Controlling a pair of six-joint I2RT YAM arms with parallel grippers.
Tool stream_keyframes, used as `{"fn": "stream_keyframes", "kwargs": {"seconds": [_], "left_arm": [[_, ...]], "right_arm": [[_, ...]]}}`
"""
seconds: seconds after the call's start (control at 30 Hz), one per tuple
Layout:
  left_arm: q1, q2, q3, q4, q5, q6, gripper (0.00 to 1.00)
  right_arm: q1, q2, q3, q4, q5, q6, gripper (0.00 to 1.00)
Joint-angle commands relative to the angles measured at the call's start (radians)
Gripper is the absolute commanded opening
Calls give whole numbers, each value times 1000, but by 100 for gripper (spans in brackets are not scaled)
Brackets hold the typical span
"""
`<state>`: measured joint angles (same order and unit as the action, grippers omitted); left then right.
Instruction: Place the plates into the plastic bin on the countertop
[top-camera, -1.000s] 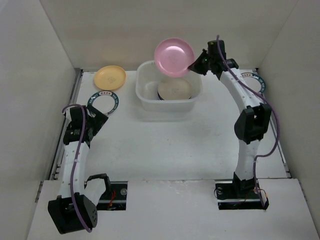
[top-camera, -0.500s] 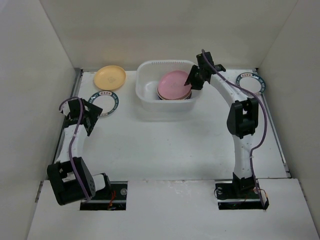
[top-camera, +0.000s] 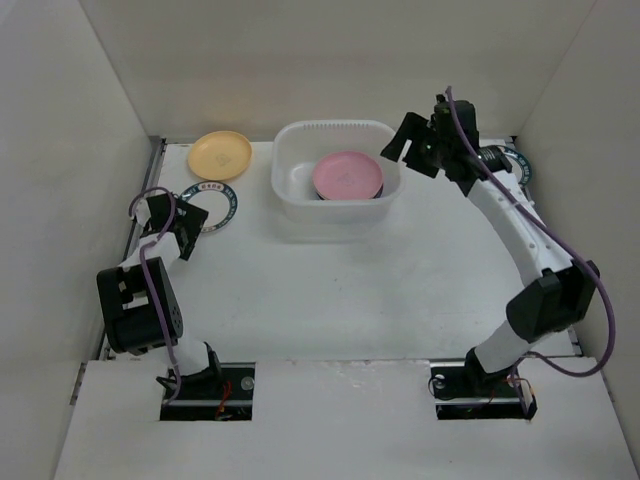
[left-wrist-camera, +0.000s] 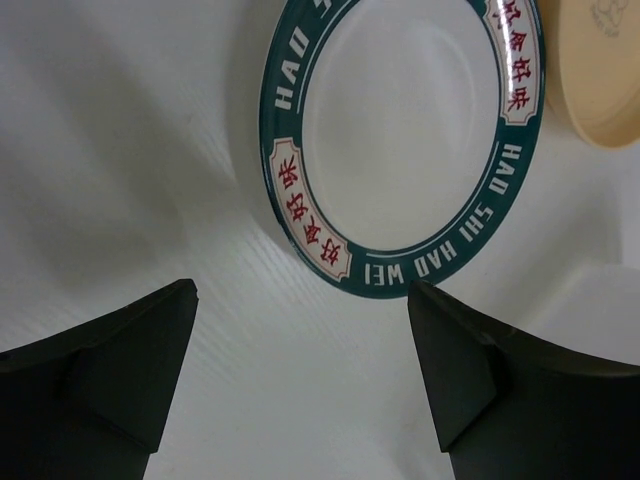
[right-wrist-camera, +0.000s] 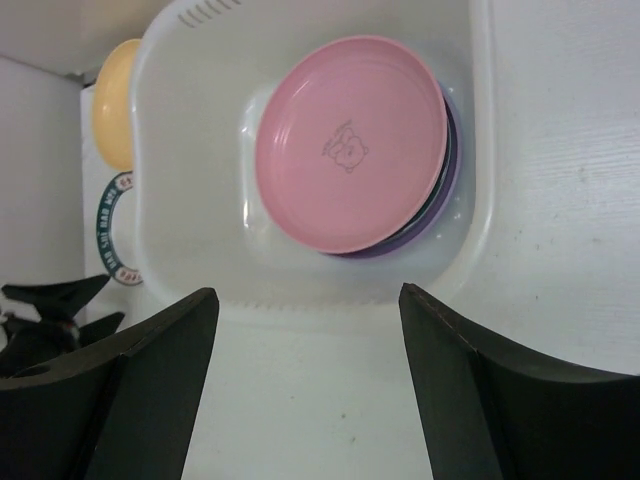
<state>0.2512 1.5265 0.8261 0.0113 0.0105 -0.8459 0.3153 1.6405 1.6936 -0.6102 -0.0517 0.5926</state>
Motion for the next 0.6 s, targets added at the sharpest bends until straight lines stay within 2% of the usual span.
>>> {"fn": "stream_keyframes", "kwargs": {"seconds": [0.0, 0.2, 0.4, 0.5, 0.57], "left_arm": [[10, 9, -30, 159, 23, -47, 83], [17, 81, -116, 324, 51, -122, 70], [7, 208, -171, 507, 63, -231, 60], [4, 276, -173, 585, 68, -278, 52], [4, 320, -170, 622, 80, -315, 41]], "right_arm": [[-9, -82, -104, 72, -33, -19, 79], [-22, -208, -232, 99, -34, -17, 79], [-54, -281, -287, 109, -46, -20, 79], [-64, -314, -307, 110, -53, -24, 79], [-74, -330, -324, 112, -54, -22, 79]]}}
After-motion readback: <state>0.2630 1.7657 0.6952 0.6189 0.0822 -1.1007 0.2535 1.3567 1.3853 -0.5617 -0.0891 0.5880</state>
